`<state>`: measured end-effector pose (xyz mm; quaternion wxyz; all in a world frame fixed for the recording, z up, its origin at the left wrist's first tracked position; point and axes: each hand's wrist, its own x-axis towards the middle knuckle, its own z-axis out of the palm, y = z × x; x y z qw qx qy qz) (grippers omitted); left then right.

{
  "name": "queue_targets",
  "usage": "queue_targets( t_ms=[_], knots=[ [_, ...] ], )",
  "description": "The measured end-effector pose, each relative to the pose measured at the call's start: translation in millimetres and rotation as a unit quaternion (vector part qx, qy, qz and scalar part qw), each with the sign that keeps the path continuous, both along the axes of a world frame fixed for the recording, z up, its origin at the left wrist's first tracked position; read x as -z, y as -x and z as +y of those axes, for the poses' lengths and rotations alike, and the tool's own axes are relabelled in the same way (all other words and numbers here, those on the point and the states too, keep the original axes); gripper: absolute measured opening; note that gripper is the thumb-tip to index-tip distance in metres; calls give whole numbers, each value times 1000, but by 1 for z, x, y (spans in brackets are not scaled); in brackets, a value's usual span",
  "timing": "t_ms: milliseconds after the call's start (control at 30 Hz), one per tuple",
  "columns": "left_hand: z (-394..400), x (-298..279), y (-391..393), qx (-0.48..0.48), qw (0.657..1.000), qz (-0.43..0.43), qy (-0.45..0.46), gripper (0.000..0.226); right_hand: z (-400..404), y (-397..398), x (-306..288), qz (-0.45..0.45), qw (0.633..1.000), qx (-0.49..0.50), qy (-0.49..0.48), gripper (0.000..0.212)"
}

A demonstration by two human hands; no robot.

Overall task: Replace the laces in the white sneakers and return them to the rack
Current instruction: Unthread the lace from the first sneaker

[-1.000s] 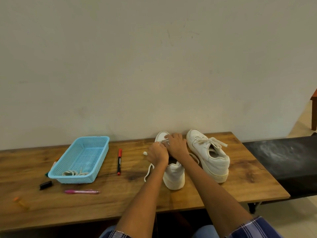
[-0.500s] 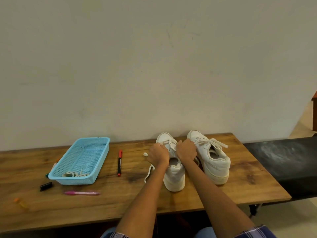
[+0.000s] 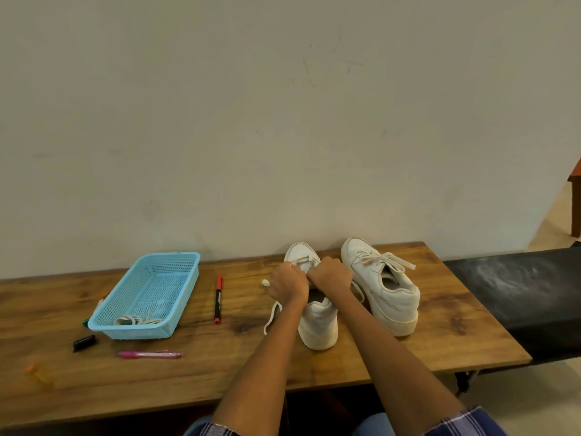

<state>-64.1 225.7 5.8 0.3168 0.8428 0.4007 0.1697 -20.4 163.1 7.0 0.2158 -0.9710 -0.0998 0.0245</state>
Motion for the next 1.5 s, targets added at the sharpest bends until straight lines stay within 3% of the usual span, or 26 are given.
queue_targets(
  t_ms=[167, 333, 433, 533, 733, 833, 900, 967, 1033, 1133, 1200, 1300, 1367, 1500],
  knots=[
    [0, -2, 3, 10, 1000, 0, 6, 30, 0, 3, -8, -36, 998, -41, 10, 23],
    [12, -22, -10, 60, 996, 59, 31, 32, -5, 6, -7, -41, 999, 4, -17, 22],
    [10, -36, -25, 124, 975, 151, -106, 35, -5, 6, -6, -53, 998, -17, 1, 19],
    [4, -31, -38, 191, 933, 171, -251, 28, -5, 5, -1, -68, 997, -35, 17, 19],
    [12, -28, -46, 255, 922, 119, -265, 26, -5, 1, 0, -61, 997, -26, -25, 28],
    [15, -20, -43, 174, 971, 73, -148, 26, -6, 5, 0, -53, 998, -12, -42, 29],
    [25, -17, -38, 38, 998, 16, 54, 31, -8, 8, -2, -45, 997, -9, -55, 22],
    [36, -14, -31, -59, 962, -75, 255, 34, -8, 9, -4, -40, 997, -16, -63, 17],
    [41, -12, -28, -89, 939, -106, 316, 32, -7, 9, -5, -33, 997, -25, -71, 21],
    [45, -17, -31, 3, 987, -56, 152, 30, -5, 10, -5, -24, 996, -37, -71, 21],
    [46, -23, -38, 113, 993, -32, 30, 27, -4, 10, -3, -33, 997, -33, -63, 19],
    [42, -28, -49, 238, 957, 109, -126, 21, -3, 10, -1, -43, 997, -28, -61, 28],
    [40, -23, -57, 263, 922, 179, -221, 19, -3, 9, -1, -43, 997, -30, -60, 31],
    [35, -20, -63, 253, 901, 156, -316, 22, -5, 8, 0, -50, 997, -26, -58, 33]
  ],
)
